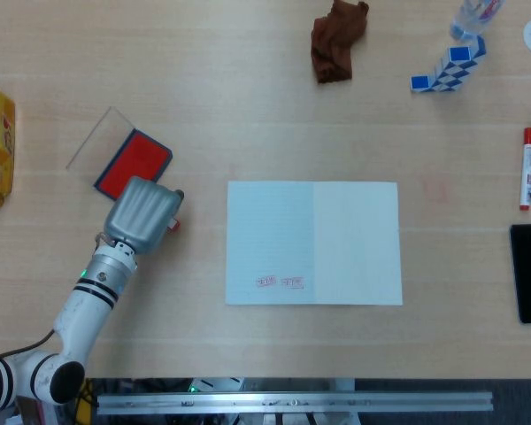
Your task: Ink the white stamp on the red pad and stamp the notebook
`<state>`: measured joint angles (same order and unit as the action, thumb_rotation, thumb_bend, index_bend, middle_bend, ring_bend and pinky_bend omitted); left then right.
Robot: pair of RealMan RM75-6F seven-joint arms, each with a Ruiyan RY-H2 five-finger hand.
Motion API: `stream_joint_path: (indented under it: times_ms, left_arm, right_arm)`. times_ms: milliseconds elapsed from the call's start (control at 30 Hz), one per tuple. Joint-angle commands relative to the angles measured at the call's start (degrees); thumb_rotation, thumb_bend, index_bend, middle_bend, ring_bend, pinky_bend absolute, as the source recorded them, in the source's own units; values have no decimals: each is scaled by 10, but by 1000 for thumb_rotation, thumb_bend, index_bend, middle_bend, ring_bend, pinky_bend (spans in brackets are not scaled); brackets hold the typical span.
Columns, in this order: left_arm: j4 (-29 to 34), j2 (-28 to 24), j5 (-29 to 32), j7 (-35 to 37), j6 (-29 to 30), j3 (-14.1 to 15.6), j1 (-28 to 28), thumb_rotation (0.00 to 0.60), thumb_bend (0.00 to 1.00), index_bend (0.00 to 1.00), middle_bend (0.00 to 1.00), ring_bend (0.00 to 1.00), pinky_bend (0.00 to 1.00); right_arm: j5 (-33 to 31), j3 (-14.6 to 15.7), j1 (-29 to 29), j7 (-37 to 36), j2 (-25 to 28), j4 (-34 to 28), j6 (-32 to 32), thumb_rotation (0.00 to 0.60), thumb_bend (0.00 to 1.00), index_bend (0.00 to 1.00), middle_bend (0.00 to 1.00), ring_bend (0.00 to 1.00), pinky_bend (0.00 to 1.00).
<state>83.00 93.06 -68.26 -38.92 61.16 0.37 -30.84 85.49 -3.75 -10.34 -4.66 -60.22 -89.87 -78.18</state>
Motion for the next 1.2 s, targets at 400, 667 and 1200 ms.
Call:
stream_joint_path:
  times_ms: [400,667,1200]
  left_arm:
    - [-4,3,-7,3,2,0,1,600,323,575,1000,1000,1000]
    - [-1,-4,-8,-8,3,-3,-1,600,324,580,1000,1000,1000]
    - [-22,-43,-7,-2,-7,-30,-24,600,323,587,1000,1000,1000]
  right_arm:
    - [-1,0,2,-1,0,0,-3,600,119,462,490,408,573]
    - [-1,0,3,-2,-1,2,-2,600,120,462,490,408,573]
    - [-2,0,6,2,-1,-1,-6,600,119,462,490,408,573]
